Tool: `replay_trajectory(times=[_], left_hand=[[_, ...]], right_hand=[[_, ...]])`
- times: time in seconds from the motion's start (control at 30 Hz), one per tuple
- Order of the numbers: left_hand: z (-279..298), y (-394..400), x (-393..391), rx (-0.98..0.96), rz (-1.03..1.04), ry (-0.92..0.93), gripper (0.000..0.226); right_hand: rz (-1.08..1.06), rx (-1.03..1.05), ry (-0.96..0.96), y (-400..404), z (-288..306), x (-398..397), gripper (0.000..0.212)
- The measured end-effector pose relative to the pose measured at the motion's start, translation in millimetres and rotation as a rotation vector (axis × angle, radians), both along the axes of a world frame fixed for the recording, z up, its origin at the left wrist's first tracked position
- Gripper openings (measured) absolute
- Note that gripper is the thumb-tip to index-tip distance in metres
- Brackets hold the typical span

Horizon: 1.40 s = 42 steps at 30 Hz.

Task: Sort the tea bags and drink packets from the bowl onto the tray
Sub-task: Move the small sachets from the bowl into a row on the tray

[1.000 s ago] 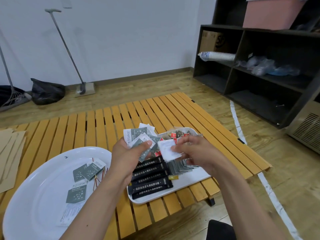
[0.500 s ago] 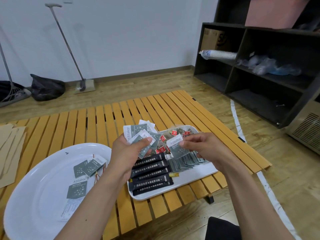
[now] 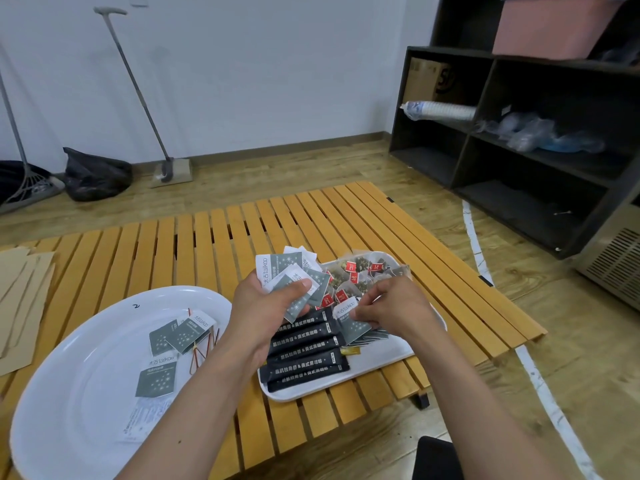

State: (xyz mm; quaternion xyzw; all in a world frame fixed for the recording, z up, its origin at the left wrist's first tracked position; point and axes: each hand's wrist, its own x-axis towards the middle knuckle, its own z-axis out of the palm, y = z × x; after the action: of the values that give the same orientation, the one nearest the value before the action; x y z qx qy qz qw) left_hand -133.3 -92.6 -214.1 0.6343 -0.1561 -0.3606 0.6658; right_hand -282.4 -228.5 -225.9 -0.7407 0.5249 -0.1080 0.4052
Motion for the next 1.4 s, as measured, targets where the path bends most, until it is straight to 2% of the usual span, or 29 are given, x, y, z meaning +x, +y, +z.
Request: replay_trajectory(times=[0.2, 0.27, 0.37, 0.47, 0.73, 0.8, 0.9, 1.03, 1.2, 1.4], left_hand=[[-2.8, -2.4, 0.1, -0.002, -0.057, 0.061, 0.038], [-3.1, -2.2, 0.2, -0.004, -0.081, 0.068, 0.039], [-3.1, -1.9, -0.4, -0.003, -0.119, 0.057, 0.038], [-3.1, -2.8, -1.3, -0.005, -0.16, 0.061, 0.033], [-4.3, -3.4, 2.1, -0.001, -0.128, 0.013, 0.029], [-4.9, -4.6, -1.0, 0.009, -0.139, -0.022, 0.03], [-5.0, -4.6, -1.2, 0.018, -0.088, -0.06, 0.031], [-2.6, -3.3, 5.8, 0.012, -0.02, -0.018, 0.031], [-1.9, -4.0, 3.2, 0.018, -0.029, 0.063, 0.023], [0.4, -3.8, -0.6, 0.01, -0.041, 0.156, 0.021]], right_hand=[[0.02, -0.106, 0.112, 3.0, 4.6, 1.1, 0.024], [0.016, -0.159, -0.017, 3.4, 8.2, -0.7, 0.022], [0.055, -0.079, -0.4, 12.6, 21.5, -0.7, 0.019], [0.13, 0.054, -0.523, 21.4, 24.2, 4.0, 0.02], [0.191, 0.219, -0.435, 4.5, 21.0, -10.5, 0.01], [0.182, 0.185, -0.43, 6.5, 21.3, -8.8, 0.012], [0.05, 0.106, -0.423, 1.2, 23.0, -12.4, 0.011], [-0.095, 0.021, -0.315, -10.5, 18.5, -23.5, 0.01], [-0.014, 0.063, -0.087, -3.7, 8.0, -14.0, 0.018], [-0.02, -0.066, 0.071, 4.6, 8.0, -0.3, 0.024]])
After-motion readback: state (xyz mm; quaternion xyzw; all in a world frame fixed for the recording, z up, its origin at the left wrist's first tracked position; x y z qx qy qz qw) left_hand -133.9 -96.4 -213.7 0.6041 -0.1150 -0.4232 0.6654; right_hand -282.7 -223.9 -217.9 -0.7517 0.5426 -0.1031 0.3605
